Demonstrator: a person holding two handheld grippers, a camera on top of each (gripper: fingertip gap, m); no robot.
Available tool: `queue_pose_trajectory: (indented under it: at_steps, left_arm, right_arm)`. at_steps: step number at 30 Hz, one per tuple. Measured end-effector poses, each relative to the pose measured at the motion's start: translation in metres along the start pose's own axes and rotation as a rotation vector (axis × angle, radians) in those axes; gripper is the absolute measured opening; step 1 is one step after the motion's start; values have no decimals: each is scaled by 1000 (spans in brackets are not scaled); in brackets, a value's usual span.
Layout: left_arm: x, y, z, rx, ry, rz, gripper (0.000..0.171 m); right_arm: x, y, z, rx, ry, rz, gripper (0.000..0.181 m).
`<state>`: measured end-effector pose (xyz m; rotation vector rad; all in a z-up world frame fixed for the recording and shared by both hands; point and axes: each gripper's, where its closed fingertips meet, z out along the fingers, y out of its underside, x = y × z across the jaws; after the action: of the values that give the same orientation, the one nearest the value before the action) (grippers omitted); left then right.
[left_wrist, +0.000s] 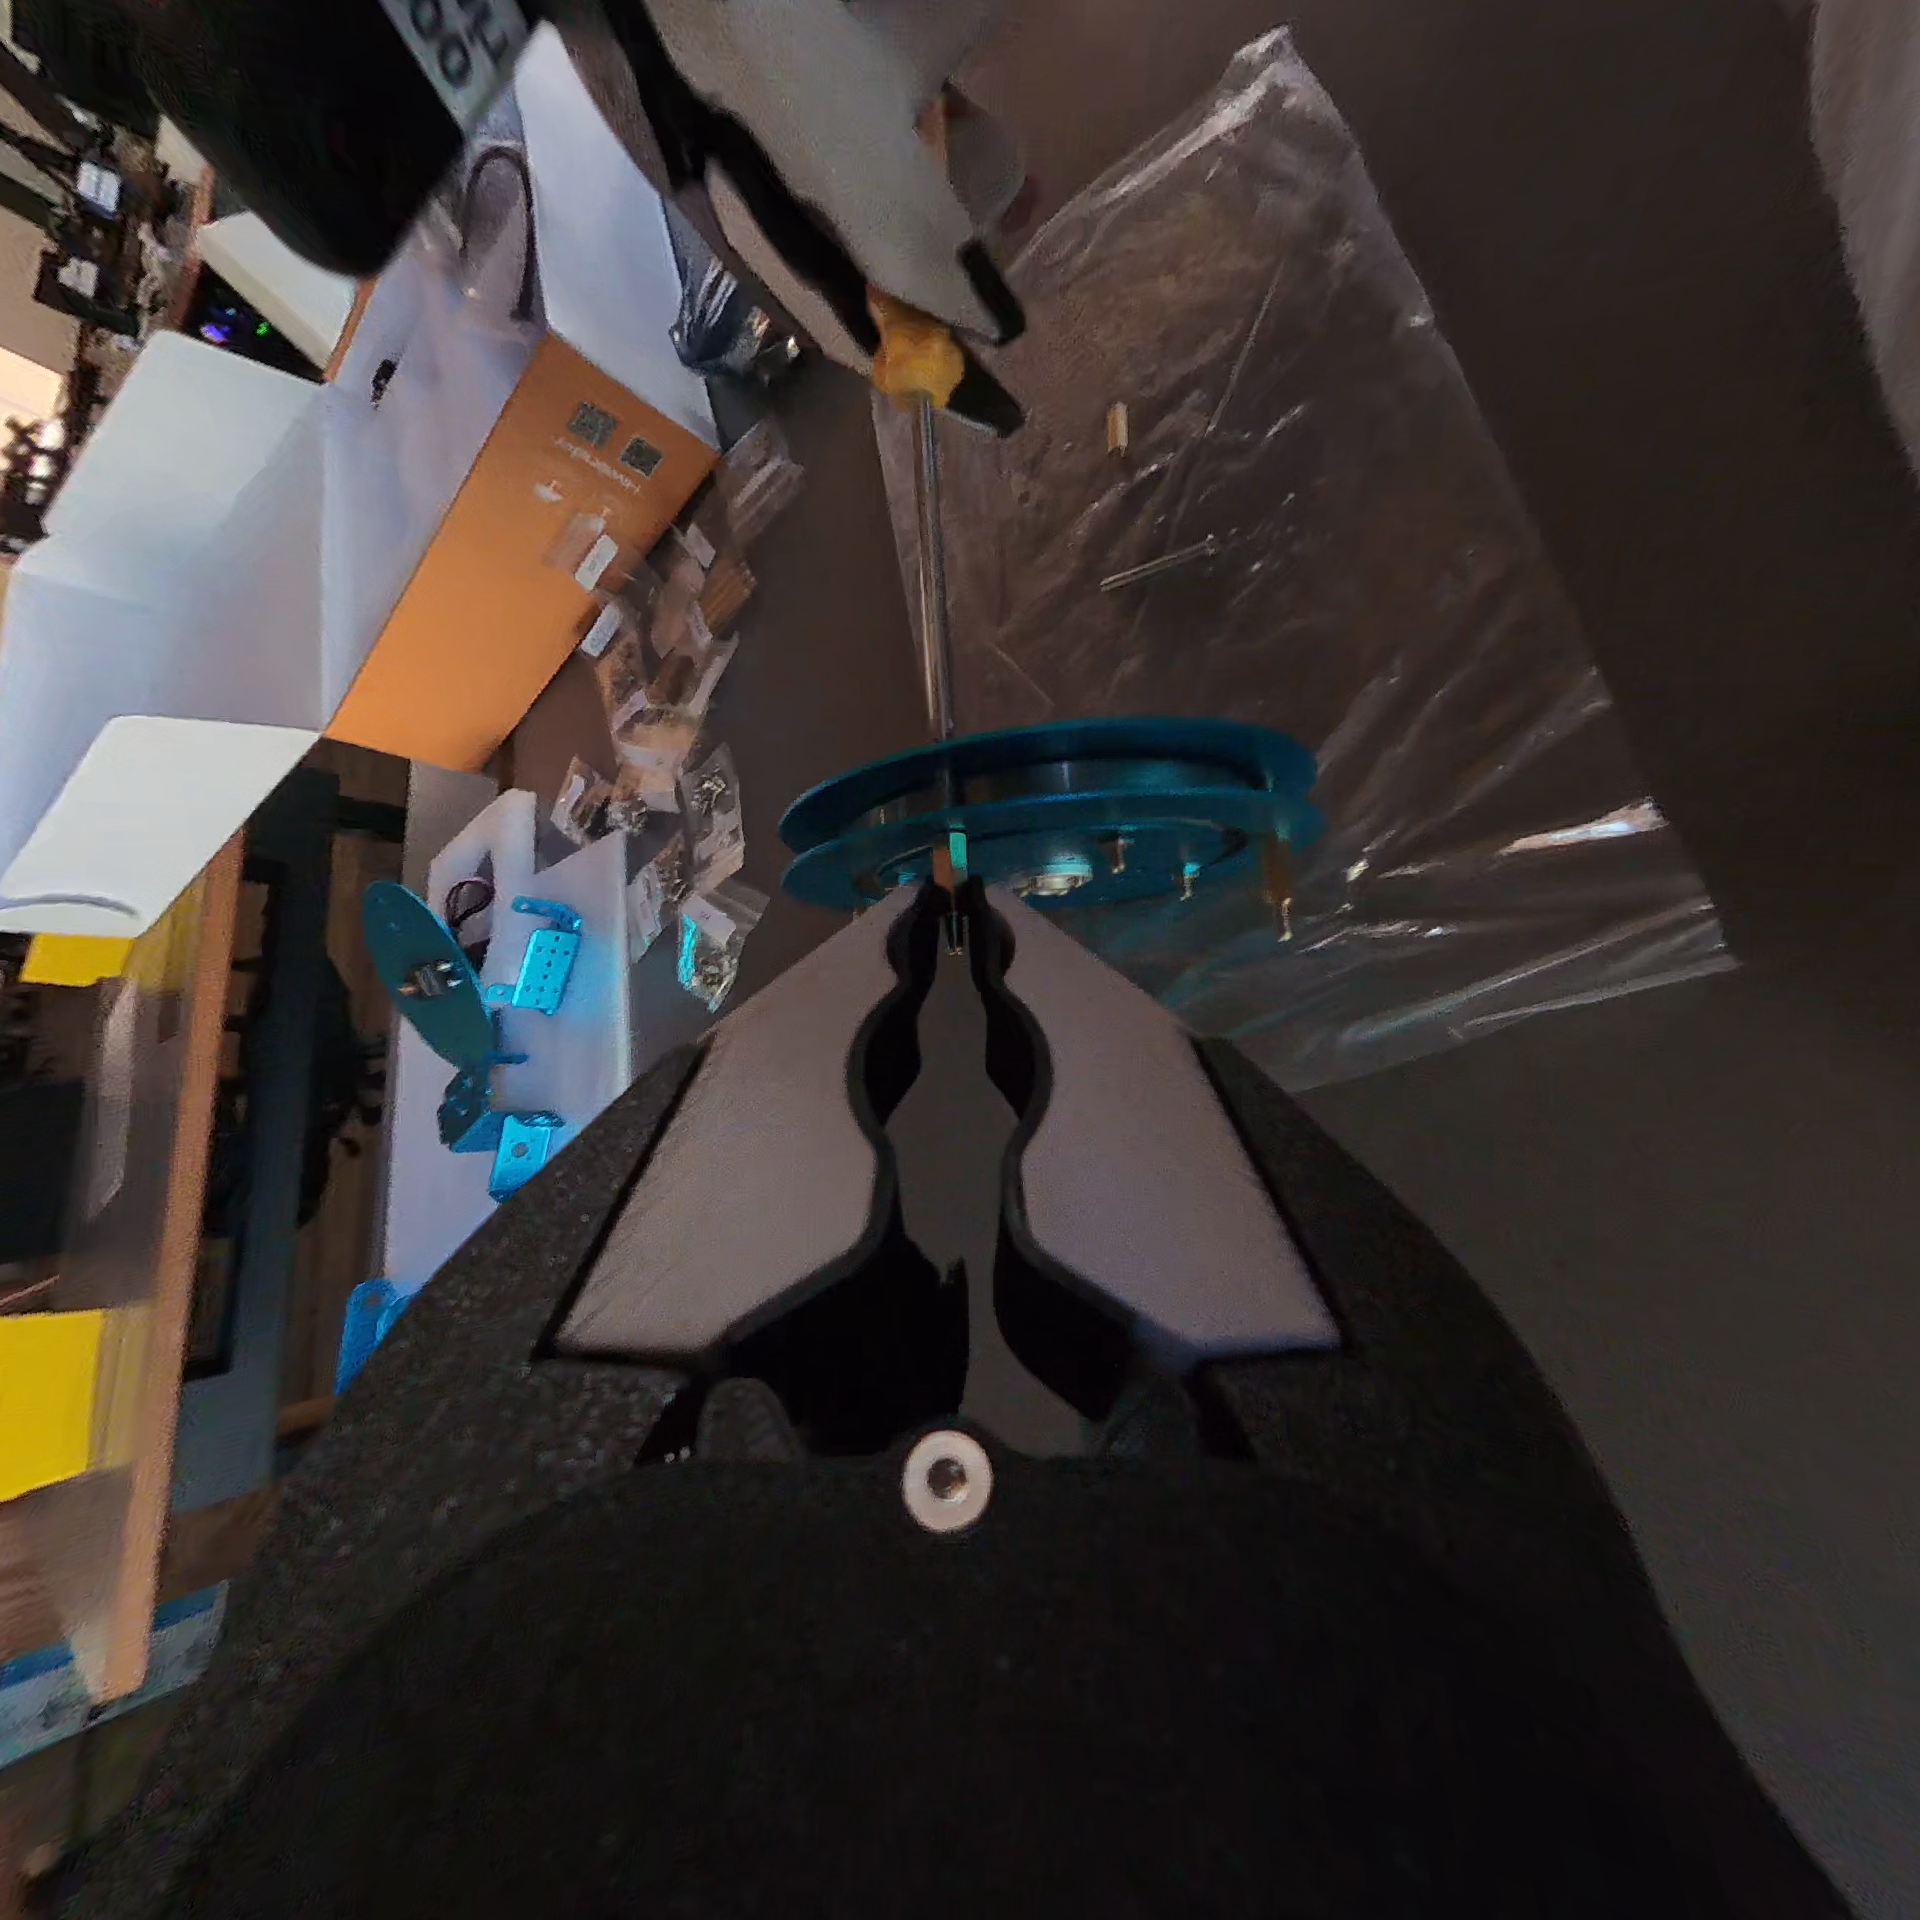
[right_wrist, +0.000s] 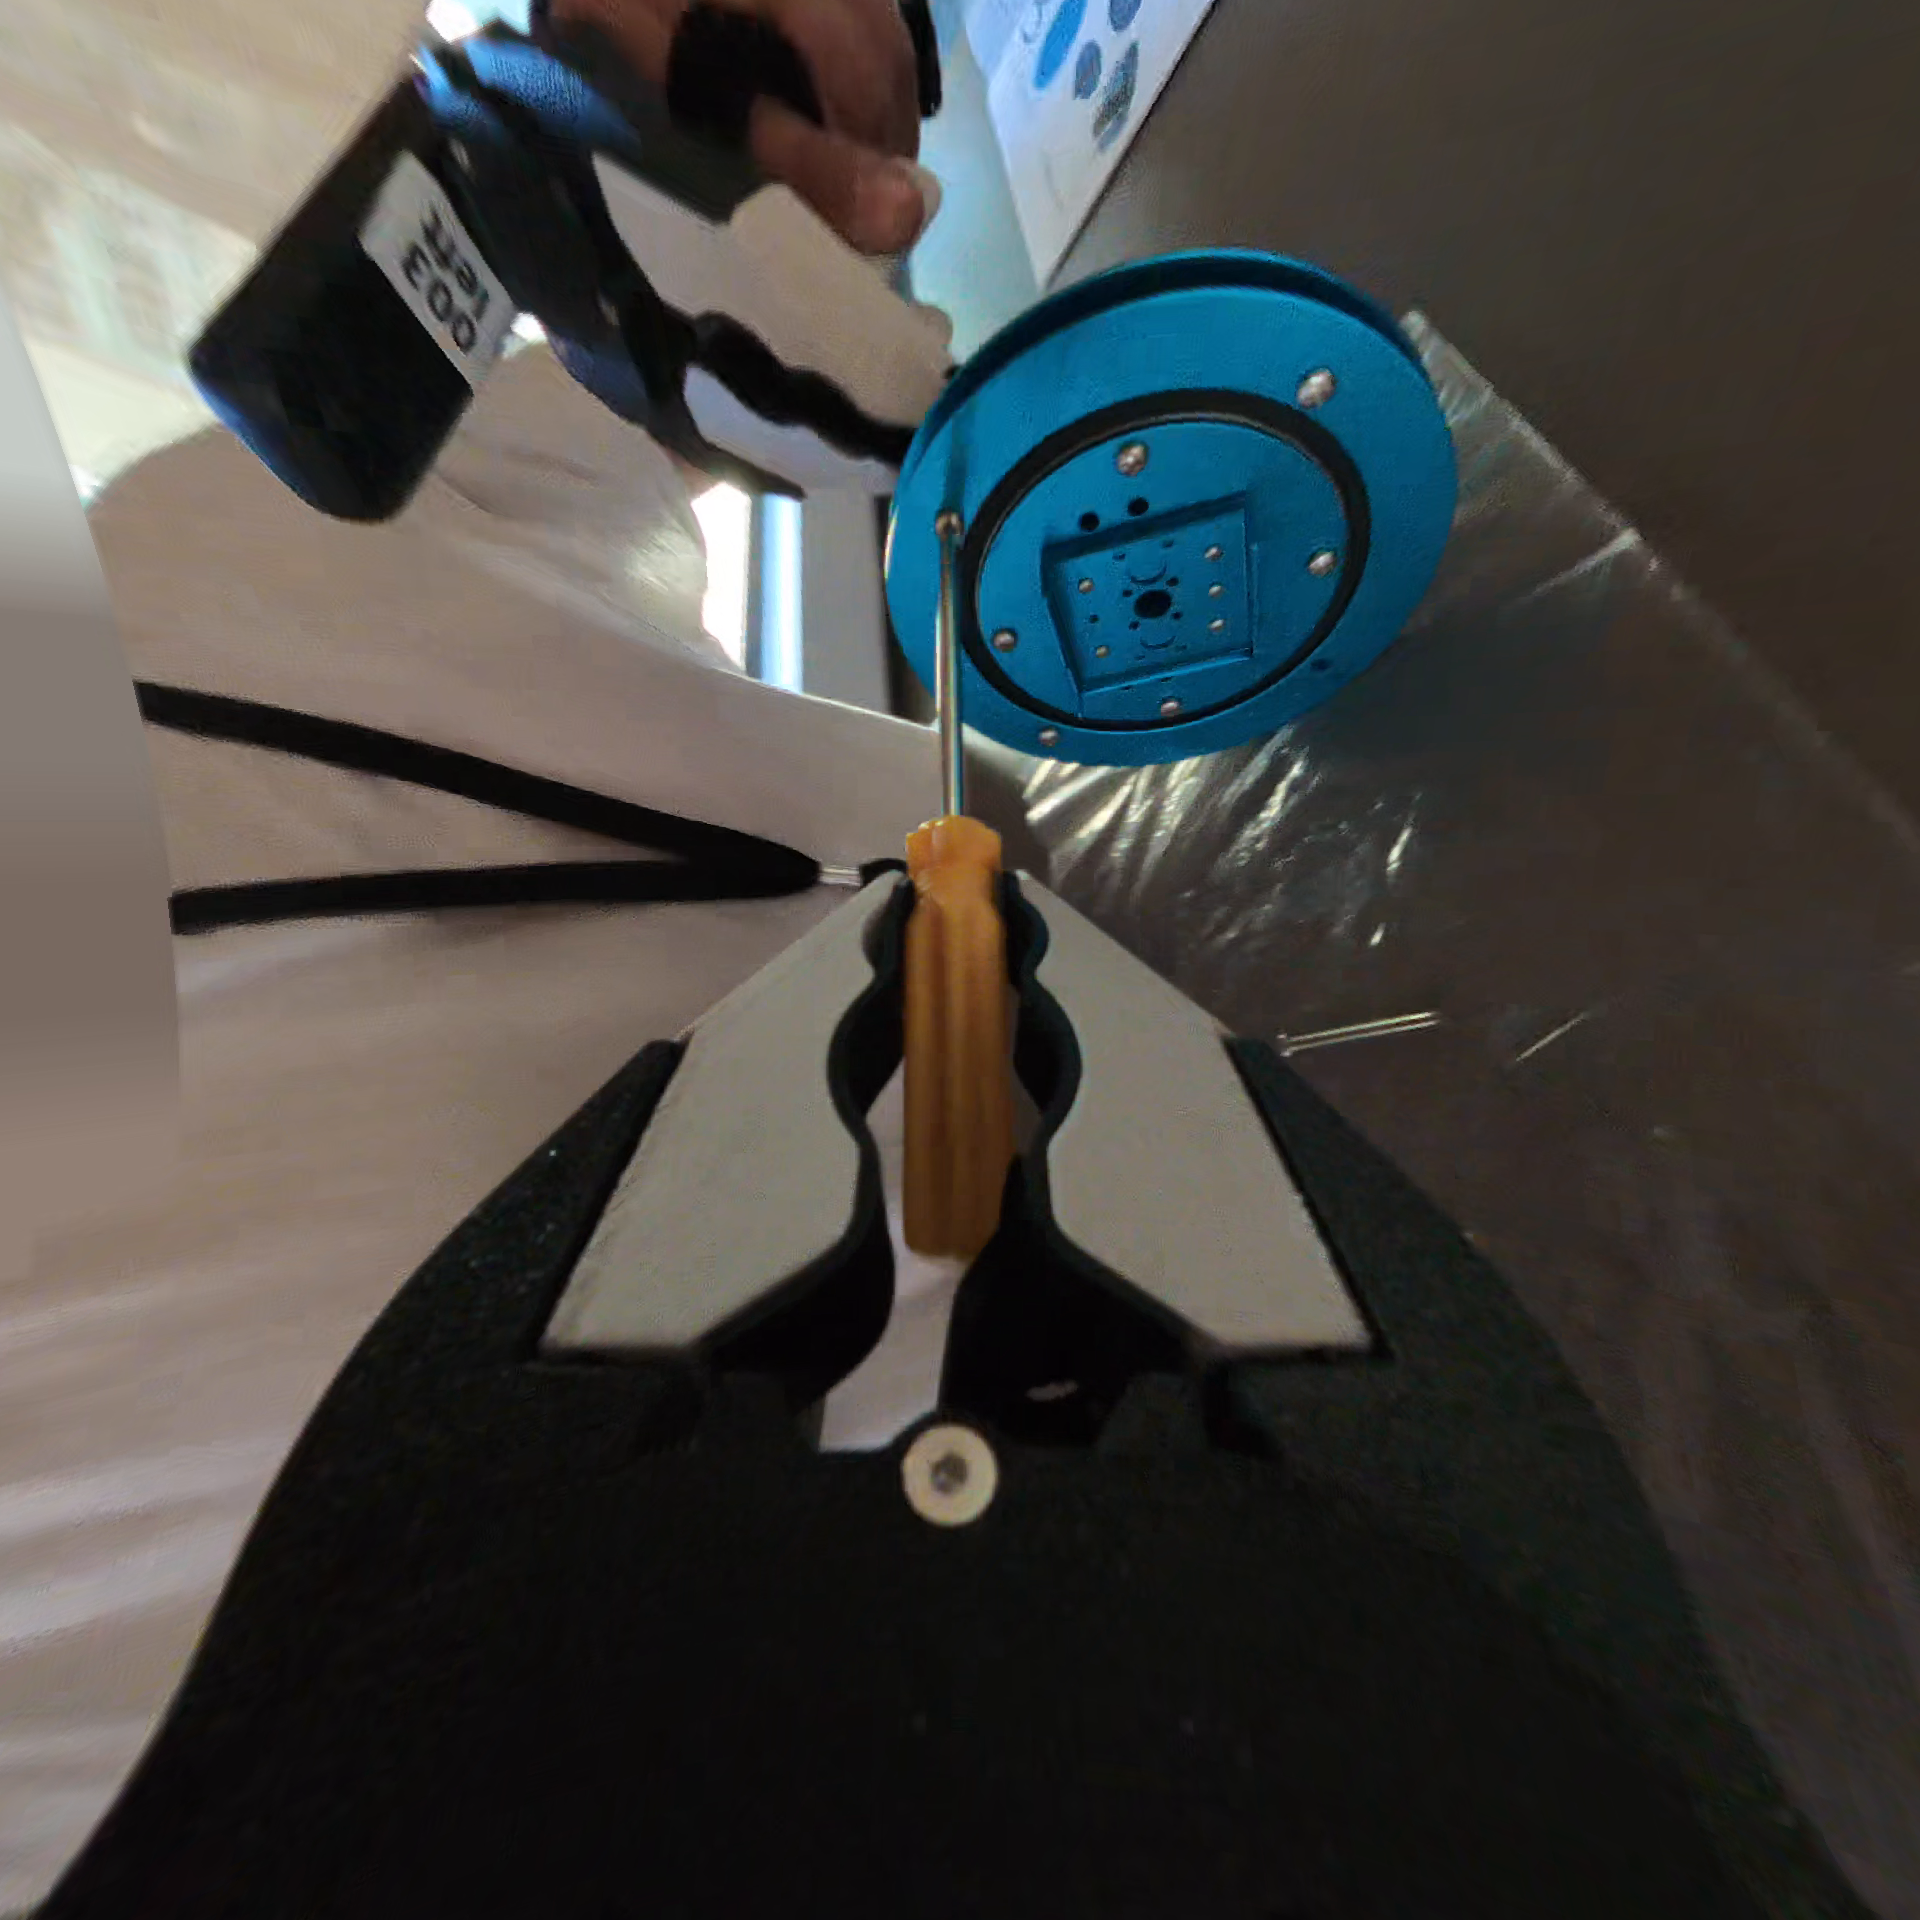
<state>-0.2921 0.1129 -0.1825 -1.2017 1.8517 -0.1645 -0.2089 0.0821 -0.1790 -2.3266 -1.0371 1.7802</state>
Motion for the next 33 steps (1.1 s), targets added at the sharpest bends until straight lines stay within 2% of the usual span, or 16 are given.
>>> queue_pose_trajectory:
  at_steps: [2,7,10,12,14,18,21,25,27,31,33]
  left_arm:
    - [3,-2,-1,26,37,-38,4]
    - [4,-2,-1,67,232,-374,4]
    - [4,-4,1,76,333,-526,4]
    - [4,-5,1,73,380,-571,4]
    - [6,-9,2,72,417,-594,4]
    - [8,-14,4,51,440,-577,4]
    - [9,-17,5,47,417,-514,5]
    - [7,-16,7,27,336,-403,4]
    - [3,-16,9,26,240,-262,4]
    - [-10,-9,13,-13,-37,125,4]
    - [-12,-10,12,-10,-122,248,4]
  right_arm:
    - [1,2,1,-19,4,-30,14]
    - [24,-3,3,-126,453,-643,15]
    - [27,-10,8,-180,623,-881,15]
    - [31,-10,15,-215,672,-965,14]
    - [27,-16,21,-188,696,-1032,5]
    - [34,-19,18,-284,774,-1035,2]
    - [34,-14,18,-341,705,-930,1]
    - [22,-2,21,-416,450,-604,2]
    - [17,0,20,-443,324,-384,1]
    - [-5,-4,20,-445,-117,142,1]
    - [-3,-1,21,-472,-203,264,2]
